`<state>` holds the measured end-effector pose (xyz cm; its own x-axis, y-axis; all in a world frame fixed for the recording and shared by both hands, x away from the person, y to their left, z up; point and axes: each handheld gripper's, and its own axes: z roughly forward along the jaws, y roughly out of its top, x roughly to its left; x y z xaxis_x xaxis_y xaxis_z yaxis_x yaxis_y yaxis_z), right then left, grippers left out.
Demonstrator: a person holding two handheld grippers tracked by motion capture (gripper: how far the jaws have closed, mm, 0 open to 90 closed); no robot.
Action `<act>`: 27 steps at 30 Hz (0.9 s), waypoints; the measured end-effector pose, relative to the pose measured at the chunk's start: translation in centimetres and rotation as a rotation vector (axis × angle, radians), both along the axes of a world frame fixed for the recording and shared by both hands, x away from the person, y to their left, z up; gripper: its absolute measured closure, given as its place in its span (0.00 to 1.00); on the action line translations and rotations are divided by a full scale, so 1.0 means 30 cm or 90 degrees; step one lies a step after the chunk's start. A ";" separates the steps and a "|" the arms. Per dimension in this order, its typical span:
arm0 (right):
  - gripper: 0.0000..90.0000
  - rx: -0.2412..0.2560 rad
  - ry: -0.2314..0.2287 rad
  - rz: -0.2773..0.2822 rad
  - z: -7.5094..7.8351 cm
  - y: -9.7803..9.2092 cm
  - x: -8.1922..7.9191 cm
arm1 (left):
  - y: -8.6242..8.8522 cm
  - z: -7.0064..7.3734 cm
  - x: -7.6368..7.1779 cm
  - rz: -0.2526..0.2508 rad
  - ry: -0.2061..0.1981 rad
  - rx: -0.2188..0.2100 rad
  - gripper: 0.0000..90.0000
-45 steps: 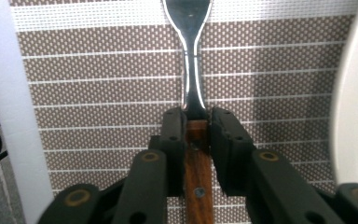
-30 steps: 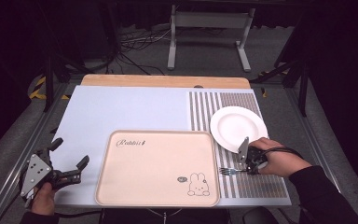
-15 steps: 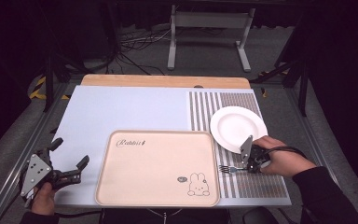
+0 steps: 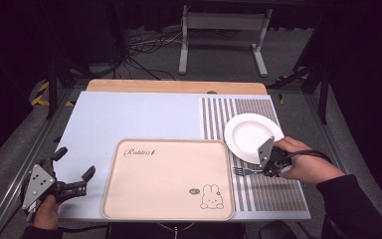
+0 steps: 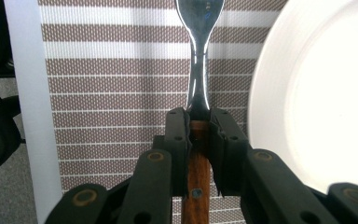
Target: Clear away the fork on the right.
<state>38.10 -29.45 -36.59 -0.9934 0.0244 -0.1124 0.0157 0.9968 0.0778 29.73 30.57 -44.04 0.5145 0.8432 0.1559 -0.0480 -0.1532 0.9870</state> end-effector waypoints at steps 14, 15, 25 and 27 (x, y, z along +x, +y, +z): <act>0.87 0.023 -0.022 0.028 0.049 0.104 0.019 | 0.002 0.000 -0.001 -0.002 0.000 -0.001 0.00; 0.87 0.027 -0.022 0.031 0.051 0.114 0.021 | 0.002 0.001 -0.001 -0.001 0.000 -0.001 0.00; 0.87 0.041 -0.033 0.052 0.083 0.194 0.031 | 0.003 0.002 -0.001 -0.001 -0.001 -0.003 0.00; 0.87 0.043 -0.035 0.060 0.090 0.209 0.032 | 0.004 0.002 -0.002 0.000 -0.002 -0.003 0.00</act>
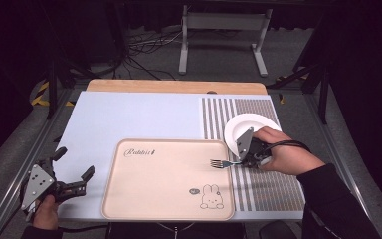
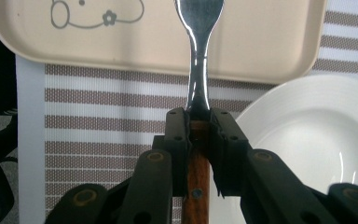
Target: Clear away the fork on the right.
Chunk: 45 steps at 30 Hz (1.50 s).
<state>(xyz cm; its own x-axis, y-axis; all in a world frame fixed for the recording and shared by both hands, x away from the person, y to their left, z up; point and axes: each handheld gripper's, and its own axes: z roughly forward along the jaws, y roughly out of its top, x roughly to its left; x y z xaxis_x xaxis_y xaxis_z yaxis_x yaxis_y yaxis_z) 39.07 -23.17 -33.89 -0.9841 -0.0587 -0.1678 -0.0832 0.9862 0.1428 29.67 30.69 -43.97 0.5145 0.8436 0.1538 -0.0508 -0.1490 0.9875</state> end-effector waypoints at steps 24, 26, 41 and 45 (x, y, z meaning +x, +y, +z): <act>0.87 0.066 0.034 -0.093 0.034 0.153 -0.004 | 0.002 0.000 -0.001 -0.001 -0.001 -0.004 0.00; 0.87 0.081 0.030 -0.122 0.042 0.164 -0.012 | 0.002 0.000 -0.001 -0.001 -0.001 -0.004 0.00; 0.87 0.144 0.085 -0.314 0.029 0.206 -0.028 | 0.002 0.000 0.000 0.000 -0.001 -0.005 0.00; 0.87 0.161 0.107 -0.360 0.021 0.222 -0.036 | 0.002 0.001 -0.001 -0.001 -0.001 -0.004 0.00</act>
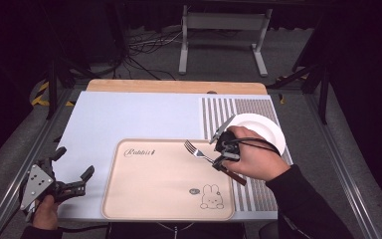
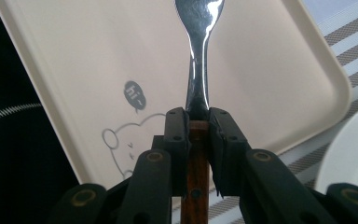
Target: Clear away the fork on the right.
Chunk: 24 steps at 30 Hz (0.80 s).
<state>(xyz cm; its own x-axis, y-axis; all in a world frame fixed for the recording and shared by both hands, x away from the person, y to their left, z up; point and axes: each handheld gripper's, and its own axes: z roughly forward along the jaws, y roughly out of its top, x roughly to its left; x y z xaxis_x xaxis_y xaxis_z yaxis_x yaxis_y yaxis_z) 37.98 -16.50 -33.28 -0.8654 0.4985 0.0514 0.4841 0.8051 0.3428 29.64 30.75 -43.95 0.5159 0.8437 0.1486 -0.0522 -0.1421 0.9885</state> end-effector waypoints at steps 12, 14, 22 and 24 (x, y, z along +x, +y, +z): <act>0.87 0.005 0.011 -0.090 -0.030 0.044 -0.005 | 0.001 0.000 0.000 0.002 -0.002 -0.001 0.00; 0.87 0.007 0.014 -0.112 -0.032 0.050 -0.007 | 0.001 0.000 0.000 0.001 -0.002 -0.001 0.00; 0.87 0.005 0.019 -0.167 -0.045 0.073 -0.006 | 0.001 0.000 0.000 0.001 -0.001 -0.001 0.00; 0.87 0.006 0.022 -0.168 -0.048 0.075 -0.006 | 0.001 0.000 0.000 0.001 -0.001 -0.001 0.00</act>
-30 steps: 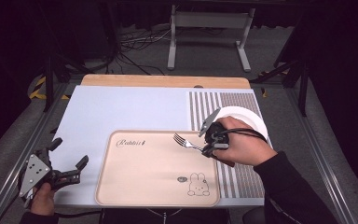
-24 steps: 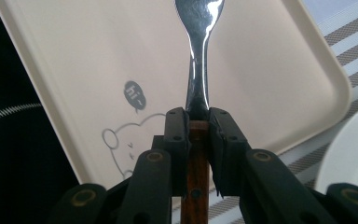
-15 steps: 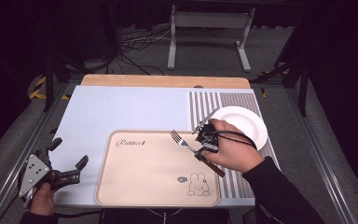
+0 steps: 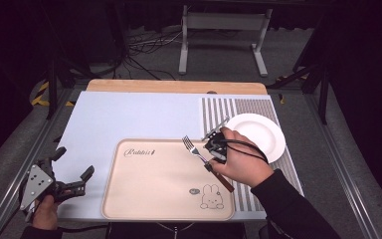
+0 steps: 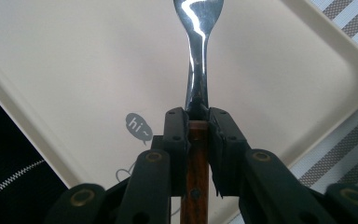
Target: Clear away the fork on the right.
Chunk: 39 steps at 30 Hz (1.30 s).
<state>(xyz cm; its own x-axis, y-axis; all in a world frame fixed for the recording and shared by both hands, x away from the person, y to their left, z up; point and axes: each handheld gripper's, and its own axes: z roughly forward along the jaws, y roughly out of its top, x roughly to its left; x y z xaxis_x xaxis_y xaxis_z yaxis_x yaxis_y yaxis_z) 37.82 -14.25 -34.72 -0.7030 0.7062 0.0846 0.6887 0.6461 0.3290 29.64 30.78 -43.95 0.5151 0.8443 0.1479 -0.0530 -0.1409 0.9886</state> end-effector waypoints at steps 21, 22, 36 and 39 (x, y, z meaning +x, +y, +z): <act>0.87 -0.014 0.046 -0.083 -0.109 0.046 0.015 | 0.001 0.001 -0.001 0.000 -0.001 0.001 0.00; 0.87 -0.018 0.048 -0.084 -0.116 0.046 0.014 | 0.001 0.001 -0.001 0.000 0.000 0.001 0.00; 0.87 -0.045 0.080 -0.097 -0.187 0.052 0.007 | 0.001 0.001 -0.001 0.000 0.000 0.001 0.00; 0.87 -0.049 0.086 -0.098 -0.195 0.052 0.009 | 0.001 0.001 0.000 0.000 -0.001 0.001 0.00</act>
<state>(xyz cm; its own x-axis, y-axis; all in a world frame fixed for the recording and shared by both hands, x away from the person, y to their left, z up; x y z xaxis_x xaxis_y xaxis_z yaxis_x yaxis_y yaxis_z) 38.10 -12.70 -40.58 -0.5723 0.8123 0.1122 0.8157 0.5498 0.1801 29.63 30.81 -43.92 0.5144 0.8443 0.1502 -0.0545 -0.1426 0.9883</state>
